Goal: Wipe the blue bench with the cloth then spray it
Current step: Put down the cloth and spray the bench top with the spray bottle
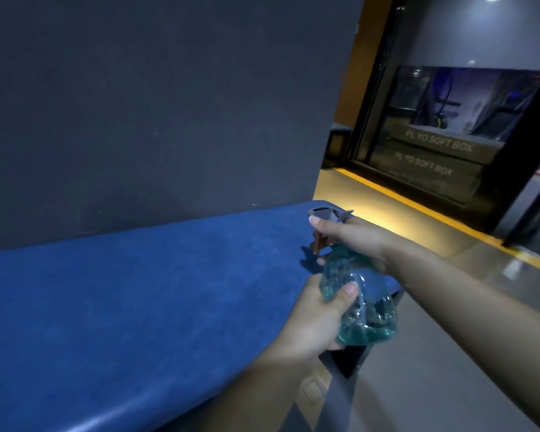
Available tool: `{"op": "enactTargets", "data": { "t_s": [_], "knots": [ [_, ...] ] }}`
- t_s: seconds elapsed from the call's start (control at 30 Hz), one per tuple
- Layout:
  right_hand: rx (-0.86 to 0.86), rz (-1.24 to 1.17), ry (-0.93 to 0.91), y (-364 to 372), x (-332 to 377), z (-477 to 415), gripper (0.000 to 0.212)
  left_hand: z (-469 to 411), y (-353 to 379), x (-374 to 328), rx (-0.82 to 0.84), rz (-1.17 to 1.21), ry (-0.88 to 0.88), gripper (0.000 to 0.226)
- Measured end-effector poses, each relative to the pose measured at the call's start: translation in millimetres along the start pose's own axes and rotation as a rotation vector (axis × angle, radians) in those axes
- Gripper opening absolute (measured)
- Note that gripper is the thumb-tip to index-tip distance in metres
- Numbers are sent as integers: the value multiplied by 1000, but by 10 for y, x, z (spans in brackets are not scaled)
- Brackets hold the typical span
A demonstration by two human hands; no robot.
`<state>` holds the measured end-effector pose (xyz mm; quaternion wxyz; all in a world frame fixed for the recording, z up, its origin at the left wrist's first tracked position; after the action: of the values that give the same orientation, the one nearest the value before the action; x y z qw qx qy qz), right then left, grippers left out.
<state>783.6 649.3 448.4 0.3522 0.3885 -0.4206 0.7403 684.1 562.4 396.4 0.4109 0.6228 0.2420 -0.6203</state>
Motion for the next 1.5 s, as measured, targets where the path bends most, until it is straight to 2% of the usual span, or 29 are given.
{"op": "enactTargets", "data": {
  "t_s": [0.1,0.23,0.37,0.5,0.7,0.9,1.03,1.2,1.33,1.5],
  "knots": [
    [2,-69,-27,-29,4,-28,38,-47,-15,-4,10,48,-8,20],
    [-105,-7,19,-54,-61,-74,32,-85,-21,23,28,35,-66,17],
    [-217,-80,39,-205,-103,-59,34,-189,0,-69,30,-14,-71,18],
    [-307,-105,89,-473,-96,-11,41,-432,104,-189,66,-112,-112,33],
    [-481,1,226,-821,-127,76,46,-706,335,-240,120,-35,-150,44],
    [-413,-25,288,-906,-443,304,34,-706,578,-28,165,9,-164,23],
    [-475,-30,295,-914,-568,448,34,-697,735,95,191,-23,-167,37],
    [-447,-160,203,-803,-668,579,23,-683,700,271,209,10,-138,20],
    [-424,-101,199,-691,-728,594,26,-612,717,403,210,19,-133,21],
    [-411,71,292,-582,-779,630,34,-515,841,597,167,139,-123,24]
  ]
}}
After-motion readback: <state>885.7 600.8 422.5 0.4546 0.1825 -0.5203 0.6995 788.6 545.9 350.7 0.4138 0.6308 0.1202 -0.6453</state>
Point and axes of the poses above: each hand's wrist, its own z-axis away from the middle knuckle, its own y-axis out of the palm, x = y × z, the point moved 3 cm from there along -z, towards the middle knuckle, and after that the axes turned 15 degrees about x, right-handed, at the moved point
